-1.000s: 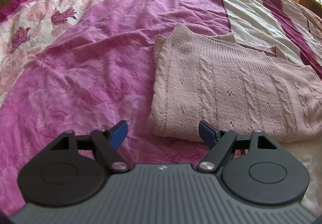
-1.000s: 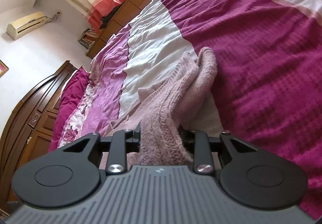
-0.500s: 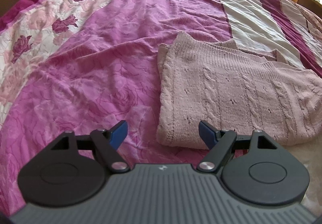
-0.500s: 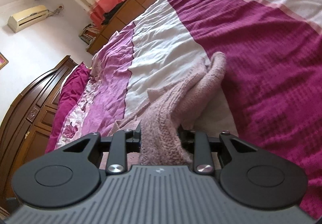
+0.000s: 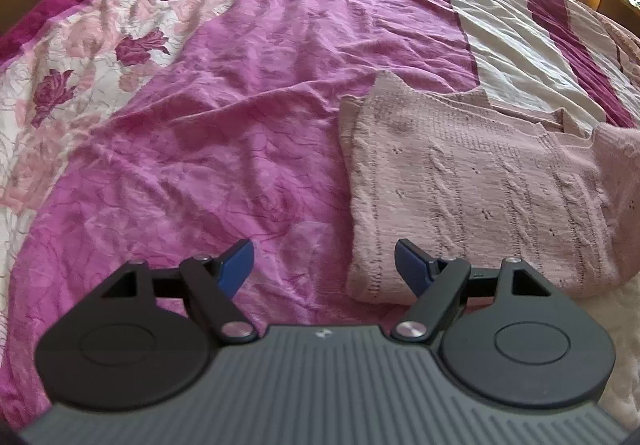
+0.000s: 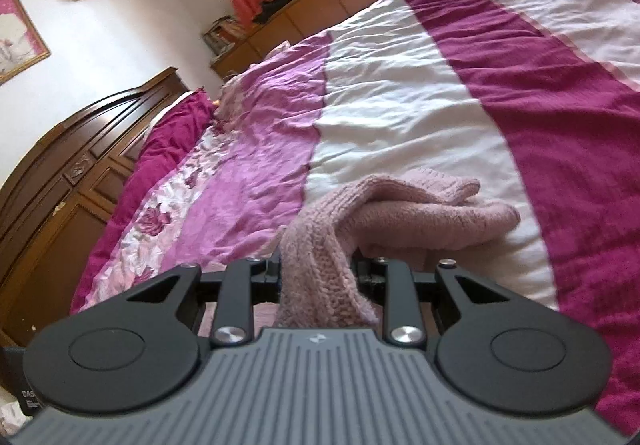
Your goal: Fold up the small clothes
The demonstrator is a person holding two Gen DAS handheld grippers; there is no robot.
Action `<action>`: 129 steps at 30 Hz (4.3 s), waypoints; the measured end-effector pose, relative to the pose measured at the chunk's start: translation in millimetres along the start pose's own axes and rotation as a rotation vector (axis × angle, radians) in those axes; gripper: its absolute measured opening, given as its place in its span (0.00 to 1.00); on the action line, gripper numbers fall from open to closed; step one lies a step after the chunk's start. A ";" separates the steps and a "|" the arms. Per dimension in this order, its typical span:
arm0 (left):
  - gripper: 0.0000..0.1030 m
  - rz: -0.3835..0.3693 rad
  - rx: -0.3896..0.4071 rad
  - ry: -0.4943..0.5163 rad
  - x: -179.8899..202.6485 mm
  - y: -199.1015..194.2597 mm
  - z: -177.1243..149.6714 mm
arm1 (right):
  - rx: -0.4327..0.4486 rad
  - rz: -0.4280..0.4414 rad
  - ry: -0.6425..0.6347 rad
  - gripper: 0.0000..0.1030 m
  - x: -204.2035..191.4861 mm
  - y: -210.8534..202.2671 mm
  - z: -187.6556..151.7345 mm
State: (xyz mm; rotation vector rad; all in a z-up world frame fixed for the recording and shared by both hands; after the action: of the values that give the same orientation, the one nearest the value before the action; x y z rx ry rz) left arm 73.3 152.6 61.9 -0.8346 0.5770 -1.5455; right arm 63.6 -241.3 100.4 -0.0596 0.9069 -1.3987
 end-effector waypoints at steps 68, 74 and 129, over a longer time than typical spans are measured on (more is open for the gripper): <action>0.75 -0.159 0.108 0.173 79.2 58.4 44.7 | -0.057 -0.019 0.037 0.58 -39.0 16.2 -96.3; 0.38 -0.175 0.105 0.110 75.5 79.1 47.1 | -0.043 -0.040 0.040 0.58 -30.7 20.2 -97.1; 0.73 -0.285 0.004 -0.113 -26.2 45.4 33.0 | -0.109 0.048 -0.015 0.81 -66.9 57.3 -95.0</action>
State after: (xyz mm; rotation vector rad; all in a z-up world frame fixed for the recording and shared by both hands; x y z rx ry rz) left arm 127.8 174.9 42.6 -1.0279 0.3840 -1.7417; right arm 62.1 -126.9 39.6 -0.1296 0.9657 -1.3028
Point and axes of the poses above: each gripper's, at about its wrist camera, not at the fingertips, and y roughly the way its jaws point, x to its right, z to its top, the point moved 1 cm from there along y, roughly the way its jaws point, and after that the axes turned 9 degrees about -z, right-handed, at the moved point
